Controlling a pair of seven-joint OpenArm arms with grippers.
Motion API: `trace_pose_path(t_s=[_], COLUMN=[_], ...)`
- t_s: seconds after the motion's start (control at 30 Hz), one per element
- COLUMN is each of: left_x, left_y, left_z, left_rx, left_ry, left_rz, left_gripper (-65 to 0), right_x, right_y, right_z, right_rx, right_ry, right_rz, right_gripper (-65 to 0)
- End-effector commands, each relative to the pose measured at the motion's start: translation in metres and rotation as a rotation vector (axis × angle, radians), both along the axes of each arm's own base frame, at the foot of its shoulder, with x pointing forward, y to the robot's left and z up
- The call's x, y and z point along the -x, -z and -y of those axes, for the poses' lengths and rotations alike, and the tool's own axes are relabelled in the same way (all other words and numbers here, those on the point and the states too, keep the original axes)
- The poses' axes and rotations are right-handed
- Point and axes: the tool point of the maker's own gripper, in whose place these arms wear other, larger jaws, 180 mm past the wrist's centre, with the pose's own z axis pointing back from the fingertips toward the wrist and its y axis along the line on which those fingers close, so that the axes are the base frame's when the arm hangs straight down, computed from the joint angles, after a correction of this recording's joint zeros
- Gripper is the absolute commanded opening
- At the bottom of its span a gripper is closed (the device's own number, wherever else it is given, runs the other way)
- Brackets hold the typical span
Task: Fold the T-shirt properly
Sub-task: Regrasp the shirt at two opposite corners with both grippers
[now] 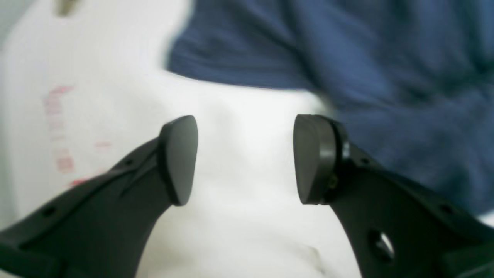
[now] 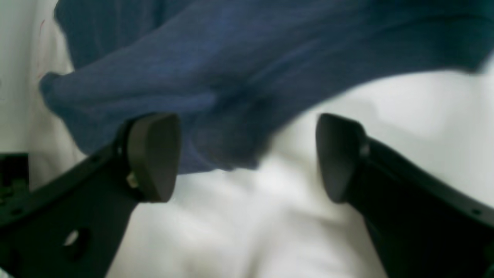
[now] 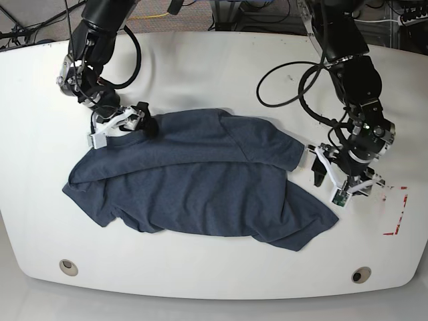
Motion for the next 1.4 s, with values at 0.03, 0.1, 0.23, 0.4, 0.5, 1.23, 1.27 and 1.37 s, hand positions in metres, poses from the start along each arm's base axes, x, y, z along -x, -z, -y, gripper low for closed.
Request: trace_pose_path(t_s=[0.03,0.1,0.23,0.4,0.5,1.23,1.27,1.37], left_x=[-0.007,-0.012,-0.017,-0.029,-0.043,-0.102,-0.104,-0.103], left_y=[-0.018,-0.021,-0.013,-0.012,-0.008,0.039,0.037,0.036], left_z=[-0.01,-0.023,-0.04,-0.052,-0.049,-0.093,-0.092,-0.093], left_rx=[0.017,0.017,0.009,0.057,0.112,0.37,0.379,0.378], left_ry=[-0.031,-0.056,-0.075,-0.095,-0.083,-0.408,-0.404,-0.402], left_rz=[0.063,0.065,0.033,0.061,0.08,0.151,0.177,0.197], left_gripper=[-28.6,-28.6,-28.6,-28.6,-28.6,-14.6,-14.3,-14.3], right_x=[0.0,-0.002,-0.011,-0.011,-0.011,0.047,0.048,0.055], right_y=[0.0,-0.001,-0.006,0.003,0.007,-0.034,-0.037,-0.037], right_z=[-0.012,-0.016,-0.016,-0.018,-0.019,0.024,0.025,0.027], right_rx=[-0.013,-0.022,-0.03,-0.052,-0.059,0.21,0.224,0.238], right_ry=[-0.014,-0.013,-0.001,0.003,0.003,-0.06,-0.068,-0.073], right_rz=[-0.009,-0.001,0.026,-0.001,-0.013,0.064,0.069,0.063], right_gripper=[-12.7,-13.2,-25.2,-52.2,-65.0,-65.0,-65.0,-65.0])
